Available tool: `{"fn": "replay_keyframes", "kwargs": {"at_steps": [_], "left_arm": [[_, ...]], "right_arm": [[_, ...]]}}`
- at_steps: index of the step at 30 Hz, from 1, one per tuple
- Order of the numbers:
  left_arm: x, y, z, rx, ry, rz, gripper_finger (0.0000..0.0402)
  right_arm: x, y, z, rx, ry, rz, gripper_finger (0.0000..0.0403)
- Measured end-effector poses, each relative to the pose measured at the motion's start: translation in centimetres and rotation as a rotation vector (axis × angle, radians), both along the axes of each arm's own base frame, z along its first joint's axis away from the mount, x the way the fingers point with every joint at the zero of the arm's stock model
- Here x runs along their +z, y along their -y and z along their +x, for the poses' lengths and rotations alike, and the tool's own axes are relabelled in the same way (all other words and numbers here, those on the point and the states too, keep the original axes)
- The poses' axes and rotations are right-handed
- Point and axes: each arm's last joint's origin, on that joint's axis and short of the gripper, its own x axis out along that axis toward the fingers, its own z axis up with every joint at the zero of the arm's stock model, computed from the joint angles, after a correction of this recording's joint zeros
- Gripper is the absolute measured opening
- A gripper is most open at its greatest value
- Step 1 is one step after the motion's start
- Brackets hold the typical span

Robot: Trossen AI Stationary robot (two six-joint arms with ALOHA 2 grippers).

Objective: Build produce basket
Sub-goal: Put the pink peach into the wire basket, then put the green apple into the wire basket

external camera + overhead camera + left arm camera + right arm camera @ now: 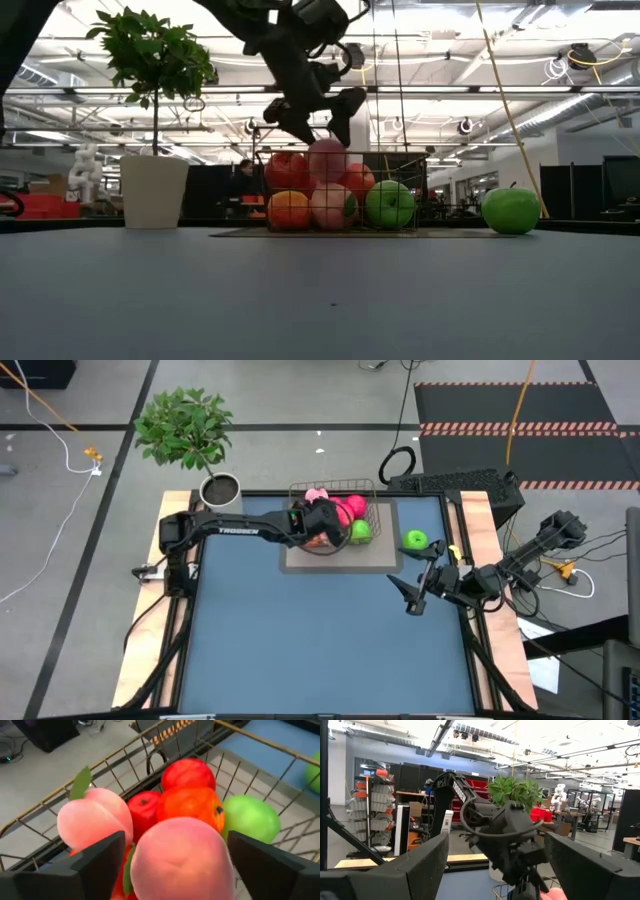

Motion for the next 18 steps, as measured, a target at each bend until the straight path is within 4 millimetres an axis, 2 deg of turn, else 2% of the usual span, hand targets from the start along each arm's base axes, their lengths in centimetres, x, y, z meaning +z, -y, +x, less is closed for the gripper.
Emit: {"fn": "replay_keyframes", "kwargs": {"at_steps": [4,7,13,18], "left_arm": [[0.2,0.4,0.1,-0.018,0.004,0.004,0.0389],[0.6,1.0,0.3,-0.043,0.020,0.016,0.0396],[2.6,3.6,0.7,-0.084,0.119,0.067,0.0366],[6.3,6.9,0.1,-0.166,0.241,0.139,0.0324]], "right_arm": [[0.0,0.0,0.0,-0.001,-0.004,-0.003,0.0320],[0.0,0.0,0.0,-0.001,-0.007,-0.007,0.0320],[-0.1,0.0,0.0,-0.002,-0.007,-0.009,0.0320],[-0.1,0.3,0.6,0.082,0.032,0.030,0.0320]]}}
